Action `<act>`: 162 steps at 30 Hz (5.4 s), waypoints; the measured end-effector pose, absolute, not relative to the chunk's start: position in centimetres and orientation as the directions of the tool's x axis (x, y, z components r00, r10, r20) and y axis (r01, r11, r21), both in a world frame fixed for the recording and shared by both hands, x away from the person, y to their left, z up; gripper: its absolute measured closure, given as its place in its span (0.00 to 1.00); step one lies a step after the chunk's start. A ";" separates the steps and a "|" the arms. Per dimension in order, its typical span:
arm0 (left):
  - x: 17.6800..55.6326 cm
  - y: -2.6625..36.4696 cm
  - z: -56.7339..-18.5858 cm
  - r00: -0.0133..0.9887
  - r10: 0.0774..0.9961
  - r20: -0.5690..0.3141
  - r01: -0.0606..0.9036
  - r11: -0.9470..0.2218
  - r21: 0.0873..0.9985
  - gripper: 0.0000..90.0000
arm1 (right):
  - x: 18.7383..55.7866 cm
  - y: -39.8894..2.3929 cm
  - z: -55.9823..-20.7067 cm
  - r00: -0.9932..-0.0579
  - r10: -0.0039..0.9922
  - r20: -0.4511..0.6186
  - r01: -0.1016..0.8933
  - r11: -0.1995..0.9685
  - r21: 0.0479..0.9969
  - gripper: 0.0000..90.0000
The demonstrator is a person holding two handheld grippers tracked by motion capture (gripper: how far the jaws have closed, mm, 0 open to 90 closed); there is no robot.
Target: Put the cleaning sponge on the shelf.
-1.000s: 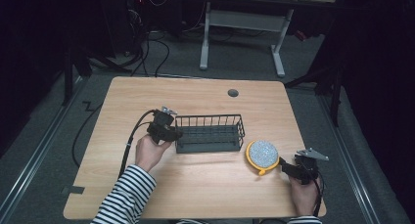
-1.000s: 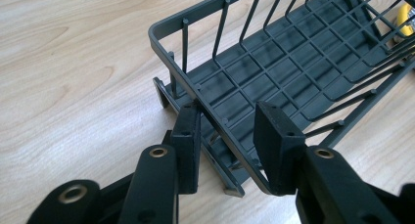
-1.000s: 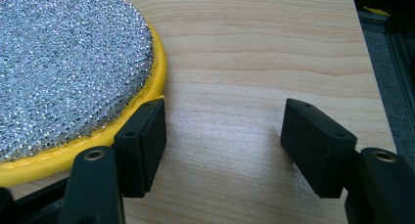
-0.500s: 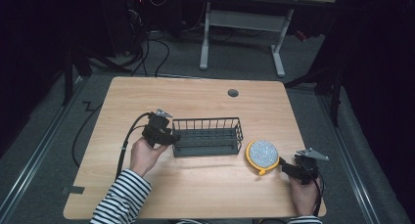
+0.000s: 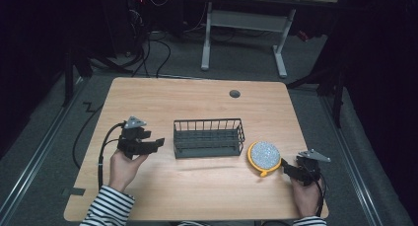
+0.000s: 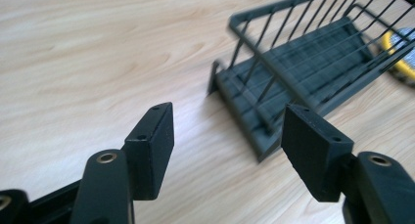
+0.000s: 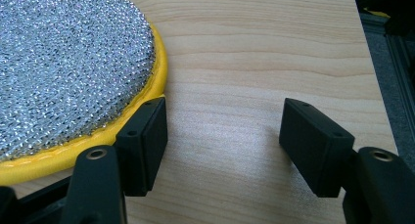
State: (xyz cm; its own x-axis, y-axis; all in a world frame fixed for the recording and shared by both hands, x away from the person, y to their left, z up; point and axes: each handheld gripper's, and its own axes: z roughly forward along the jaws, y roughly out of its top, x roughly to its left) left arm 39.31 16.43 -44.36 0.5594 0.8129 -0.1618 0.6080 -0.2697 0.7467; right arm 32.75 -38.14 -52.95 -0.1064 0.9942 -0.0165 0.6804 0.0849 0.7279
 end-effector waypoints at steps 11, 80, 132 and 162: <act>38.1 20.1 -50.1 0.419 0.888 -0.191 0.666 -0.157 0.729 0.38 | 32.7 -38.2 -52.9 -0.110 0.994 -0.011 0.681 0.084 0.727 0.39; 38.7 19.9 -53.7 0.340 0.940 -0.011 0.635 -0.222 0.740 0.30 | 40.9 -36.5 -50.5 -0.261 0.900 0.350 0.881 0.074 0.467 0.66; 38.7 19.8 -53.7 0.357 0.934 -0.010 0.626 -0.231 0.744 0.35 | 39.7 -32.9 -38.2 -0.496 0.849 0.181 0.609 0.192 0.769 0.85; 38.6 19.8 -53.7 0.372 0.928 -0.009 0.622 -0.241 0.745 0.36 | 45.6 -26.1 -37.8 -0.535 0.828 0.165 0.567 0.207 0.797 0.85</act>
